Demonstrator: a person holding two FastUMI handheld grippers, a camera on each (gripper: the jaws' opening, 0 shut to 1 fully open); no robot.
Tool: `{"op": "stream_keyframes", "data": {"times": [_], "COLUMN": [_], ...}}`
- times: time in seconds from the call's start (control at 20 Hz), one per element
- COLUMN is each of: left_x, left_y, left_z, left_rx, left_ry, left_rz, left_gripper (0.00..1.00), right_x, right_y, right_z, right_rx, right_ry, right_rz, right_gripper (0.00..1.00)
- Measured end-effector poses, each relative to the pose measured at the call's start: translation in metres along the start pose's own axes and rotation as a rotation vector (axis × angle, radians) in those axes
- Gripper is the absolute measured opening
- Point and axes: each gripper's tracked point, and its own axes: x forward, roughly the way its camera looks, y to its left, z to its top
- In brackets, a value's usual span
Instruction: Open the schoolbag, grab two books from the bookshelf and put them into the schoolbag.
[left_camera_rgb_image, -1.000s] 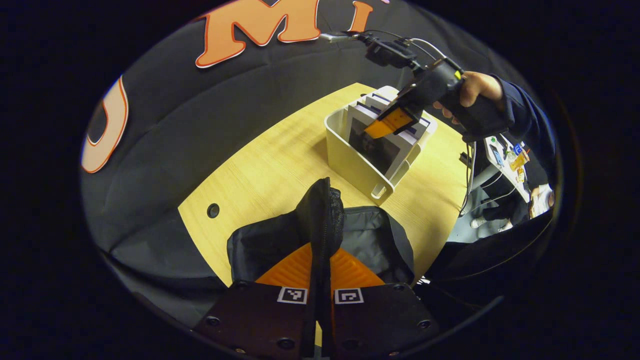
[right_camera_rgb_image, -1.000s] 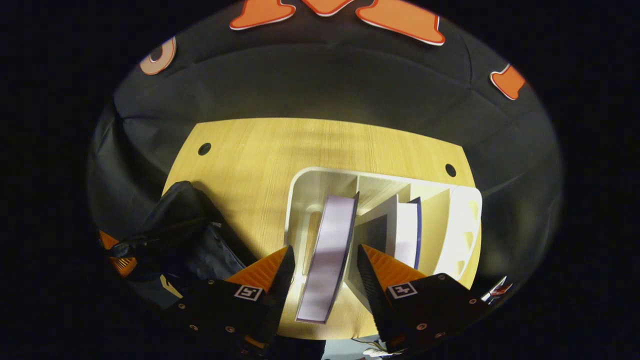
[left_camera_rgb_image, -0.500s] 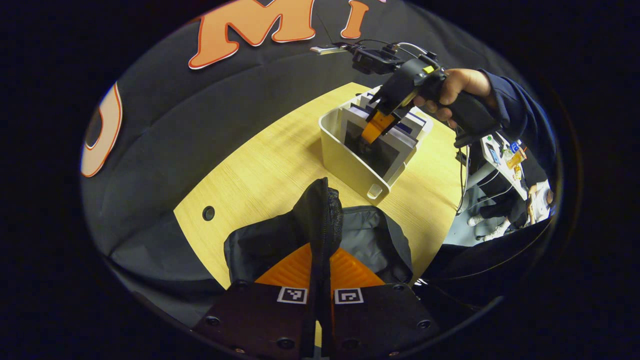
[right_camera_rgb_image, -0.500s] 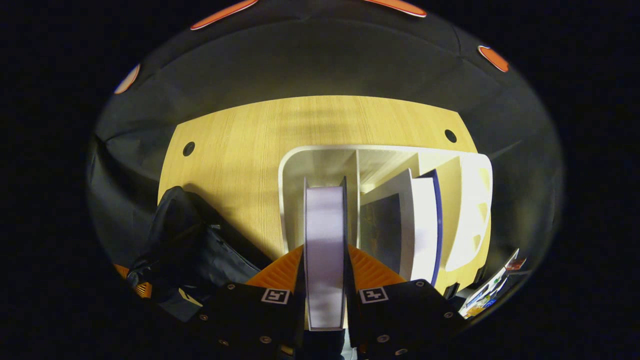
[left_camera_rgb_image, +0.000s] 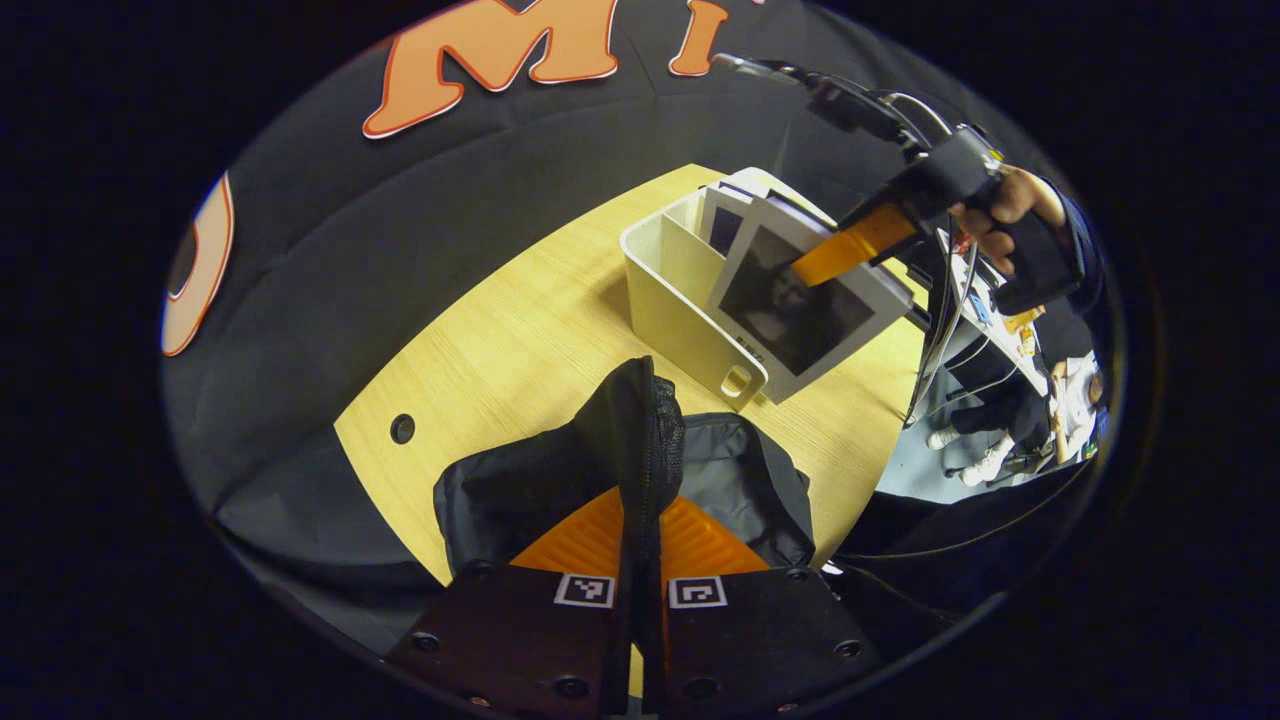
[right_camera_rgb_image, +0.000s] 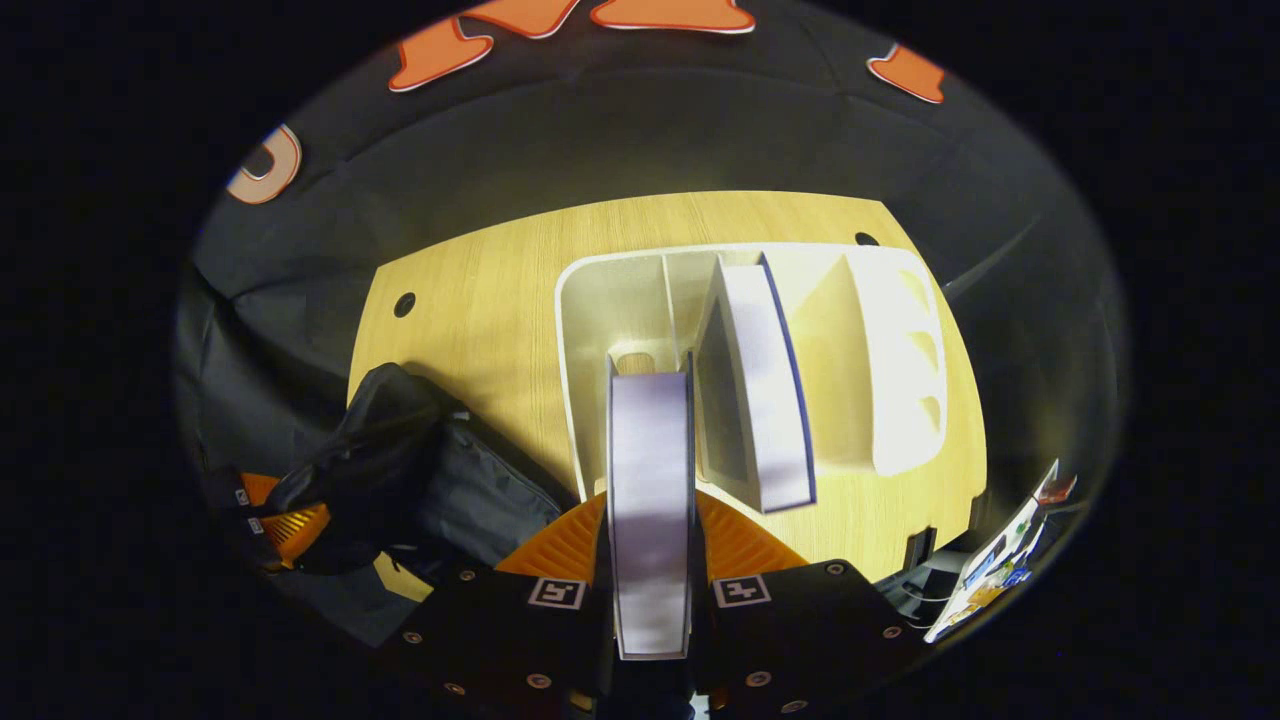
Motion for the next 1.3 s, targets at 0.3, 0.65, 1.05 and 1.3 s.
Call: {"op": "stream_keyframes", "data": {"times": [0.3,0.65,1.05,1.3], "left_x": [0.01,0.01,0.01,0.013], "left_y": [-0.008,-0.01,-0.012,-0.013], "left_z": [0.0,0.0,-0.003,-0.002], "left_rx": [0.005,-0.001,-0.041,-0.062], "left_ry": [0.014,0.023,0.008,-0.001], "left_rz": [-0.007,0.002,-0.012,-0.029], "left_gripper": [0.06,0.06,0.06,0.06], "right_x": [-0.041,-0.069,-0.076,-0.069], "right_y": [-0.015,-0.01,0.008,0.032], "right_z": [-0.035,-0.073,-0.111,-0.12], "right_rx": [0.066,0.135,0.22,0.307], "right_ry": [-0.045,-0.081,-0.092,-0.106], "right_rz": [0.061,0.181,0.33,0.482], "right_gripper": [0.32,0.3,0.28,0.29]}}
